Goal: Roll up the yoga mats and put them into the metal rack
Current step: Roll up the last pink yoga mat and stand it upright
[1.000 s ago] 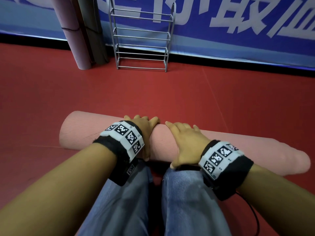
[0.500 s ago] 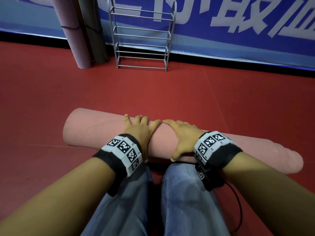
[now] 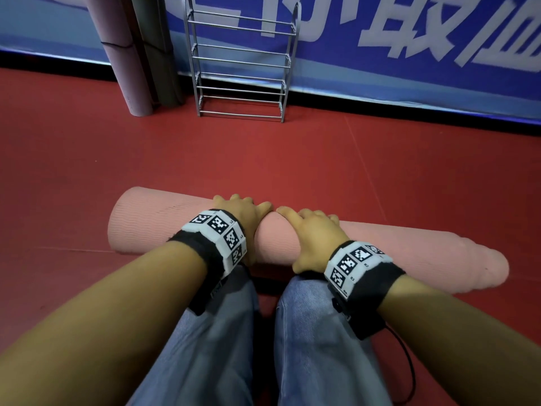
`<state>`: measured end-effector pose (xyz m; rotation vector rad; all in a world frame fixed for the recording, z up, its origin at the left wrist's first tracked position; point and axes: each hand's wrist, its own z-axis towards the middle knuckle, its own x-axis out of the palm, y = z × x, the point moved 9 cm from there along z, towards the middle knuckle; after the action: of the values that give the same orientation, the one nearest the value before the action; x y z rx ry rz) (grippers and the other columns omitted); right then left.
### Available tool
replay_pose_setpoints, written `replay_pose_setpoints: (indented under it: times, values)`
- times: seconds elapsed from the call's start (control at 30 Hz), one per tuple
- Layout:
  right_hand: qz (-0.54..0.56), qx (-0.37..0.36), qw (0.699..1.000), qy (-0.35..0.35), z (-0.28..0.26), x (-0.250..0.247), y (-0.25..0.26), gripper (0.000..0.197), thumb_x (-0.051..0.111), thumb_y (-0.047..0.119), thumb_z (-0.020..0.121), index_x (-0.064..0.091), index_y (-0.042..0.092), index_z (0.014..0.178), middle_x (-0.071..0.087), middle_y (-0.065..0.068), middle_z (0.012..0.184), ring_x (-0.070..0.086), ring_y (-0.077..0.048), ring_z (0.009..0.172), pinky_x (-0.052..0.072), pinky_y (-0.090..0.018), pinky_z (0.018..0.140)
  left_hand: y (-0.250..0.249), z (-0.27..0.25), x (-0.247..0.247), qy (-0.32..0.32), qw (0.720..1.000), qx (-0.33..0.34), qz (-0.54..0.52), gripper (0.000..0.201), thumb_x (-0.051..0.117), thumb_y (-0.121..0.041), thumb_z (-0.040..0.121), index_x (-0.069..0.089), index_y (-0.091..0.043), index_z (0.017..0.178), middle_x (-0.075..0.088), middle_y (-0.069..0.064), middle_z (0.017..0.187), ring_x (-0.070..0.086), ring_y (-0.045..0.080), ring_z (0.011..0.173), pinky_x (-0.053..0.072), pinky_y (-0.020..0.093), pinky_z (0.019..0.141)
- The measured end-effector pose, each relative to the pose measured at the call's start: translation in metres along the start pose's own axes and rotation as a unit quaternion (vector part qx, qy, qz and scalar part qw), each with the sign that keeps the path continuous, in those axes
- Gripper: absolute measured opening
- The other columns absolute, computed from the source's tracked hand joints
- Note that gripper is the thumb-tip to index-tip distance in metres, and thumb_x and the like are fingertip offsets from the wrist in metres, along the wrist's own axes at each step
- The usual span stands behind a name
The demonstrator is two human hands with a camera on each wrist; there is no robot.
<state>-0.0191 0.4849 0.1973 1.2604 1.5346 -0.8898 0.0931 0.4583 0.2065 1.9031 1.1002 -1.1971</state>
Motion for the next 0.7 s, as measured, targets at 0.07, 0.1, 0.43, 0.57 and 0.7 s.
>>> replay_pose_setpoints:
  times: [0.07, 0.1, 0.43, 0.57, 0.7]
  values:
    - [-0.011, -0.007, 1.000, -0.005, -0.007, -0.007, 0.001, 0.111, 0.085, 0.039, 0.060, 0.013, 0.036, 0.145, 0.055, -0.004, 0.119, 0.049, -0.029, 0.111, 0.039, -0.050, 0.097, -0.003, -0.005, -0.008, -0.008, 1.000, 0.018, 0.016, 0.091, 0.082, -0.054, 0.053, 0.035, -0.035, 0.128, 0.057, 0.001, 0.112, 0.054, 0.028, 0.108, 0.042, 0.044, 0.085]
    - [-0.012, -0.012, 1.000, -0.008, -0.011, -0.010, 0.001, 0.109, 0.084, 0.039, 0.060, 0.014, 0.037, 0.143, 0.057, -0.003, 0.116, 0.049, -0.028, 0.109, 0.039, -0.050, 0.096, -0.005, -0.008, -0.012, -0.009, 0.999, 0.028, 0.024, 0.088, 0.082, -0.055, 0.052, 0.037, -0.034, 0.125, 0.059, 0.001, 0.108, 0.057, 0.027, 0.103, 0.045, 0.040, 0.081]
    - [0.074, -0.069, 0.993, 0.058, -0.014, -0.022, -0.002, 0.110, 0.089, 0.040, 0.041, 0.026, 0.045, 0.131, 0.059, 0.002, 0.101, 0.060, -0.022, 0.088, 0.056, -0.042, 0.078, -0.006, -0.026, -0.018, 0.096, 0.991, 0.053, -0.077, 0.094, 0.089, -0.050, 0.050, 0.039, -0.035, 0.129, 0.062, -0.009, 0.101, 0.061, 0.015, 0.093, 0.049, 0.040, 0.090]
    - [0.095, -0.058, 0.991, 0.079, -0.004, -0.014, -0.005, 0.126, 0.094, 0.042, 0.042, 0.021, 0.039, 0.144, 0.048, 0.001, 0.119, 0.051, -0.020, 0.106, 0.048, -0.042, 0.094, -0.012, -0.031, -0.006, 0.032, 0.999, 0.027, 0.024, 0.127, 0.083, -0.063, 0.052, 0.010, -0.032, 0.150, 0.037, 0.006, 0.144, 0.035, 0.030, 0.135, 0.016, 0.068, 0.109]
    - [0.069, -0.058, 0.994, 0.067, -0.001, -0.014, -0.005, 0.130, 0.089, 0.054, 0.046, 0.012, 0.040, 0.150, 0.043, 0.002, 0.136, 0.042, -0.023, 0.124, 0.037, -0.048, 0.106, -0.003, -0.024, -0.002, 0.020, 1.000, 0.012, -0.013, 0.123, 0.085, -0.062, 0.048, 0.017, -0.034, 0.146, 0.042, 0.004, 0.138, 0.040, 0.028, 0.129, 0.023, 0.063, 0.107]
